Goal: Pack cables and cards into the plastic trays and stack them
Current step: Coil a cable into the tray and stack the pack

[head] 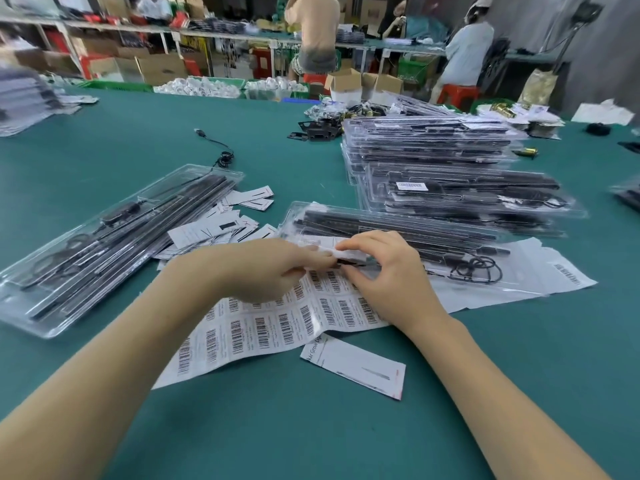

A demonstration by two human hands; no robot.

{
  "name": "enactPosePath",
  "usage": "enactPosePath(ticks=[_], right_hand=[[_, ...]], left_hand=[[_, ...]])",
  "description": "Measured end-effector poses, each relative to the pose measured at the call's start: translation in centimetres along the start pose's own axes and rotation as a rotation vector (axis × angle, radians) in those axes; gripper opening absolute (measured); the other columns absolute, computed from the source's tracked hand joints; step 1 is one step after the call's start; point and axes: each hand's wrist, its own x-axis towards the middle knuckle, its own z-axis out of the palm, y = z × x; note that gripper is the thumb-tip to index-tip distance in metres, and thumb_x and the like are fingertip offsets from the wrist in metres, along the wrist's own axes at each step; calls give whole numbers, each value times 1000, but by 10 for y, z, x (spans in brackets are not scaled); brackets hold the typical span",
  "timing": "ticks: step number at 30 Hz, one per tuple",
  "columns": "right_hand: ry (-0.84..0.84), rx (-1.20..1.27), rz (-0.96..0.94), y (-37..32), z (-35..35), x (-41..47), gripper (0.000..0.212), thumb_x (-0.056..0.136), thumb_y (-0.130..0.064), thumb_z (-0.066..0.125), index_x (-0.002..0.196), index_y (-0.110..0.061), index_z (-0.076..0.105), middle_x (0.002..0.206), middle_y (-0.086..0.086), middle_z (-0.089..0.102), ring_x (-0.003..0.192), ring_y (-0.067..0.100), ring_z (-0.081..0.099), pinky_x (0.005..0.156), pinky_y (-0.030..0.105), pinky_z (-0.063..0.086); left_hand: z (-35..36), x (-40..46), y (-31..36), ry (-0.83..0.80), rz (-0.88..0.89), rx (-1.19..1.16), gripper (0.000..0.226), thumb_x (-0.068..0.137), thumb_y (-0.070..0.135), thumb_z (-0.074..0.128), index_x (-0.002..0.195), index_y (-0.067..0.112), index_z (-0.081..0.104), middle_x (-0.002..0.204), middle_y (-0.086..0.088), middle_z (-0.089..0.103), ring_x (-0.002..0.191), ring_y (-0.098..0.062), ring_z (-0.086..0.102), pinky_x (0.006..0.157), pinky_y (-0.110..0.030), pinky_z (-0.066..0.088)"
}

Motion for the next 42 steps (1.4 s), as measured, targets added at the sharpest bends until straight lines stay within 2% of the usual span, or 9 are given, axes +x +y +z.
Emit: enactPosePath(ticks=[5,13,19,29,32,34,36,38,42], right_hand=[[11,-2,4,-2,0,0,25,85,-18,78,110,-23,75,109,-10,70,107,16,56,95,27,44],[24,10,14,-3,0,0,23,87,-17,76,109,-21,75,108,-10,69,107,14,56,95,23,41],[11,28,26,-3,0,0,22,88,-19,75,110,-22,76,109,-10,70,108,14,55,95,20,39],[17,14,19,-3,2,-1,20,88,-20,76,107,-21,78,107,-9,72,103,14,55,93,26,43],[29,-2,-9,-4,2,-1,18,87,-17,77,105,-21,79,103,-9,72,100,15,56,91,28,45],[30,-8,-19,-5,2,-2,18,88,-16,76,106,-20,78,102,-8,72,100,15,56,91,29,46],[27,-23,-32,-6,2,-2,18,89,-16,74,106,-19,78,103,-7,71,101,16,55,91,33,48],[14,-67,-58,-8,1,-2,18,89,-19,74,107,-19,76,104,-6,70,102,17,55,88,38,49],[37,-140,-78,-14,2,0,20,87,-23,75,107,-20,74,103,-5,67,100,19,55,82,44,51]], left_hand=[[7,2,-12,307,12,-80,34,97,24,64,122,46,69,117,22,71,104,-6,64,94,-35,51],[29,2,-11,590,244,124,44,82,-9,72,114,20,78,117,7,73,102,-17,73,76,-44,63],[31,1,-6,749,325,218,34,70,-8,83,90,19,83,96,6,78,74,-19,77,49,-38,60],[33,-1,-15,856,408,160,15,79,2,82,88,14,82,90,2,78,74,-16,76,58,-35,62],[15,-1,-24,1058,144,-68,10,89,16,71,97,15,77,93,6,75,79,-14,69,66,-37,59],[2,1,-38,945,-302,-238,20,93,31,66,110,19,67,99,9,71,83,-11,66,78,-40,58],[0,3,-43,582,-575,-380,35,95,46,59,119,20,62,98,8,72,88,-14,67,89,-42,56],[4,8,-42,442,-581,-489,34,95,47,57,109,18,69,90,4,75,84,-16,67,88,-36,55],[0,8,-37,445,-499,-625,29,87,49,69,96,22,75,88,2,75,76,-17,65,69,-28,48]])
